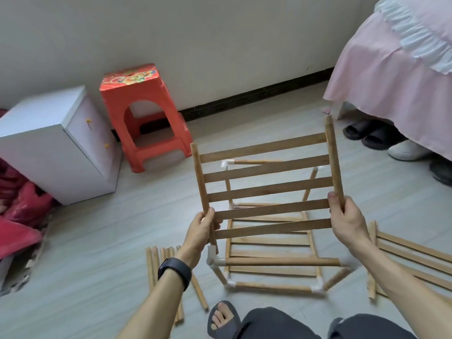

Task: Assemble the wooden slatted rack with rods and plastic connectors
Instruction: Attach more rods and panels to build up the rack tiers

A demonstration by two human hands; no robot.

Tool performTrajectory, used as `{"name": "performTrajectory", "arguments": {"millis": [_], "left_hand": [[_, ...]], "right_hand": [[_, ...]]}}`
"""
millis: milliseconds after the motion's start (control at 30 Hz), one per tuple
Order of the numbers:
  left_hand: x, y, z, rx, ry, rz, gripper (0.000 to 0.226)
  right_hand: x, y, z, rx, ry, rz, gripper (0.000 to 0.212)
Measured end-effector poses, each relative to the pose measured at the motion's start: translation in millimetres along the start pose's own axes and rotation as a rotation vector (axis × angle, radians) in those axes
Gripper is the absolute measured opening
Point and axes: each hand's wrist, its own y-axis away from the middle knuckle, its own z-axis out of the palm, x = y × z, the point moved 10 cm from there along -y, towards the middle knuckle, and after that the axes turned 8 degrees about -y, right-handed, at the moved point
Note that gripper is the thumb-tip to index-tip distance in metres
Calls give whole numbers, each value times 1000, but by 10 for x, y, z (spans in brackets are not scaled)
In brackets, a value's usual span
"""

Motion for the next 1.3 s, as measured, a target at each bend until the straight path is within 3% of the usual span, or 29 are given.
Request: {"name": "performTrajectory", "arguments": {"millis": [133,200,267,433,667,900,1100,1300], "left_hand": [[-107,43,81,-81,138,-76,29],[-192,77,194,-139,213,-153,37],[-205,86,216,-110,255,-168,49],[-234,68,140,-15,367,-169,55],[-438,65,159,38,261,-182,59],[-442,155,207,76,236,-138,63],[-394,136,186,119,151,-64,53],[-415,89,166,182,-69,-17,42]], "right_hand": [[27,-24,-26,38,-37,20,55],[30,-49,-61,77,-56,46,57],[48,-75,-82,111,-71,74,59],[127,-105,-67,121,-17,82,63],[-21,-118,-17,37,45,20,55],[115,-153,-19,15,89,76,63],[192,-199,5,-7,118,113,61],[281,-214,23,-194,-4,131,41]]}}
